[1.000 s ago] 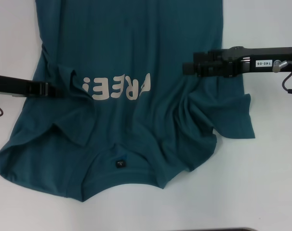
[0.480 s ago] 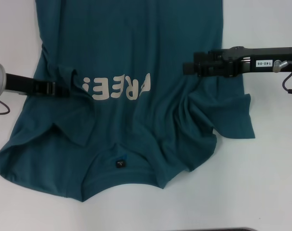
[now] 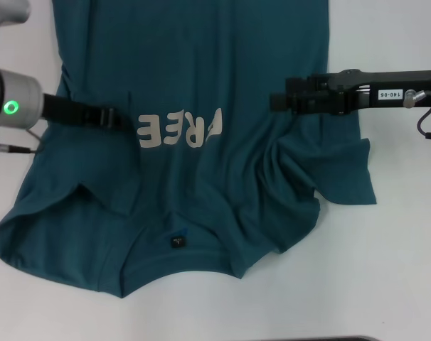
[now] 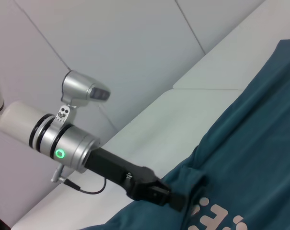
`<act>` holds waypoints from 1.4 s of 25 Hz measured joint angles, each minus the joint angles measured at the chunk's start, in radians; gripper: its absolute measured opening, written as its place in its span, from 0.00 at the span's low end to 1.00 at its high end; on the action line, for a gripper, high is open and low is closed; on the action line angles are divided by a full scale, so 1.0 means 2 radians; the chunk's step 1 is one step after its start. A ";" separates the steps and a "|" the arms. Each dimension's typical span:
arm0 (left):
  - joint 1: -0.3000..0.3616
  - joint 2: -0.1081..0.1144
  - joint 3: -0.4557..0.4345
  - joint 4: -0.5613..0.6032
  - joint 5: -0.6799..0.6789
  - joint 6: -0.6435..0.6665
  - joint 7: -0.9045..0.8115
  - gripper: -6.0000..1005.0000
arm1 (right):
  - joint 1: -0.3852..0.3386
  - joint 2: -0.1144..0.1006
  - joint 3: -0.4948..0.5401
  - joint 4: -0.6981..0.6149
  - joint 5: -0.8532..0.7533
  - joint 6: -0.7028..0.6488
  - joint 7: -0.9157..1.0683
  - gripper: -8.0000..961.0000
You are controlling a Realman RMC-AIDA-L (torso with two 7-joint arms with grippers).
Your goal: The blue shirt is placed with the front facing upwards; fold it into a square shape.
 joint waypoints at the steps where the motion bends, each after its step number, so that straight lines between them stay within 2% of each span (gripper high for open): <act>1: -0.005 -0.002 0.002 0.003 0.000 -0.005 0.000 0.15 | 0.000 0.000 0.000 0.000 0.000 0.000 0.000 0.89; 7: -0.022 -0.007 0.019 0.025 -0.004 -0.028 -0.001 0.15 | -0.003 0.000 0.000 0.000 0.000 0.000 -0.003 0.88; 12: -0.015 -0.008 0.016 0.020 -0.032 -0.016 0.002 0.16 | -0.005 0.000 0.012 0.001 0.000 -0.001 -0.004 0.87; 18: 0.021 -0.005 0.013 -0.016 -0.121 0.046 0.036 0.16 | -0.007 0.000 0.017 0.001 0.000 -0.001 -0.005 0.77; 24: 0.064 0.001 0.010 -0.052 -0.213 0.109 0.062 0.17 | -0.012 -0.002 0.024 0.000 0.000 -0.002 -0.005 0.77; 27: 0.078 0.005 -0.003 -0.052 -0.245 0.139 0.076 0.17 | -0.018 -0.007 0.029 0.000 0.000 -0.012 -0.005 0.78; 31: 0.096 0.006 -0.030 -0.050 -0.279 0.179 0.099 0.17 | -0.031 -0.017 0.054 0.000 0.000 -0.038 -0.003 0.78; 35: 0.109 0.004 -0.039 -0.050 -0.290 0.198 0.111 0.36 | -0.048 -0.032 0.076 -0.002 0.001 -0.061 -0.004 0.81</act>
